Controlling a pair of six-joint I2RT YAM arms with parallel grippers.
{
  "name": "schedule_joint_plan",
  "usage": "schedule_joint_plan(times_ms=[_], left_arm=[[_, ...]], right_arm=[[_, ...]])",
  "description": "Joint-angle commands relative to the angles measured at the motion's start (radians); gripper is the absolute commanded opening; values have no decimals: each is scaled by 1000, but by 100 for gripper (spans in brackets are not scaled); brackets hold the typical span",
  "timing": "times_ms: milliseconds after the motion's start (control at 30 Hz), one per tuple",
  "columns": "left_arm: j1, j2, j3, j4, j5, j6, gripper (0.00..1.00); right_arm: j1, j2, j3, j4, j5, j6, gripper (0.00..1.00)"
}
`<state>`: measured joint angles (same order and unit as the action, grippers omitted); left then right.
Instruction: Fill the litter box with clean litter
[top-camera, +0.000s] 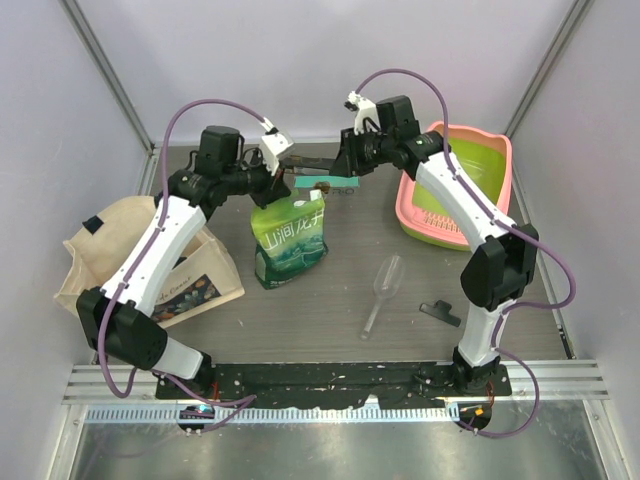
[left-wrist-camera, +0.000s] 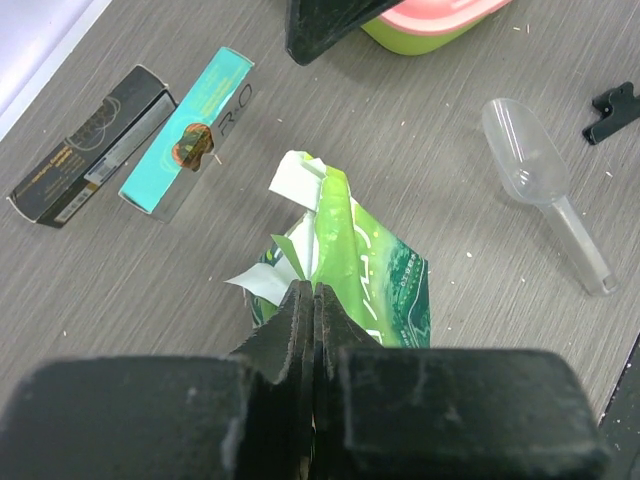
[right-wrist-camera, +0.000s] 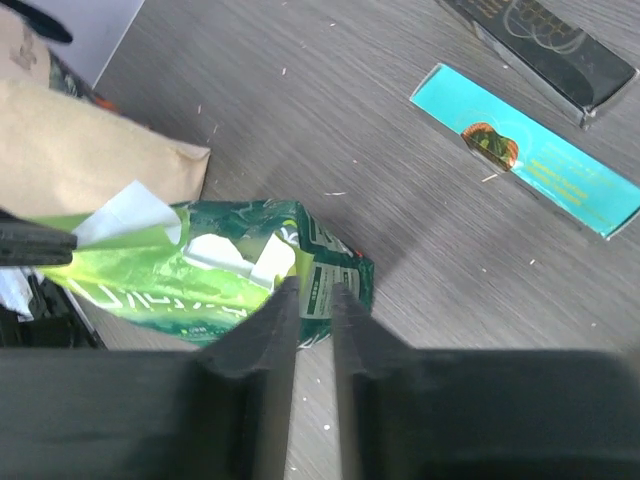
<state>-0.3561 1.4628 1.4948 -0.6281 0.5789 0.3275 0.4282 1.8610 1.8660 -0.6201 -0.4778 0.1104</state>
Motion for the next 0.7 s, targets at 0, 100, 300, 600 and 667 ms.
schedule_joint_plan(times_ms=[0,100,300,600,667], left_arm=[[-3,-19,45,4,-13,9,0],[-3,-51,35,34,-36,-4,0],[-3,-47,67,-56,-60,45,36],[-3,83,208,-329,-67,146,50],[-3,100,223,-375,-57,169,45]], right_arm=[[6,19,73,39,-122,37,45],[18,75,114,14,-166,29,55],[47,125,116,-6,-191,11,56],[70,175,147,-56,-211,-26,53],[70,176,144,-59,-212,-26,51]])
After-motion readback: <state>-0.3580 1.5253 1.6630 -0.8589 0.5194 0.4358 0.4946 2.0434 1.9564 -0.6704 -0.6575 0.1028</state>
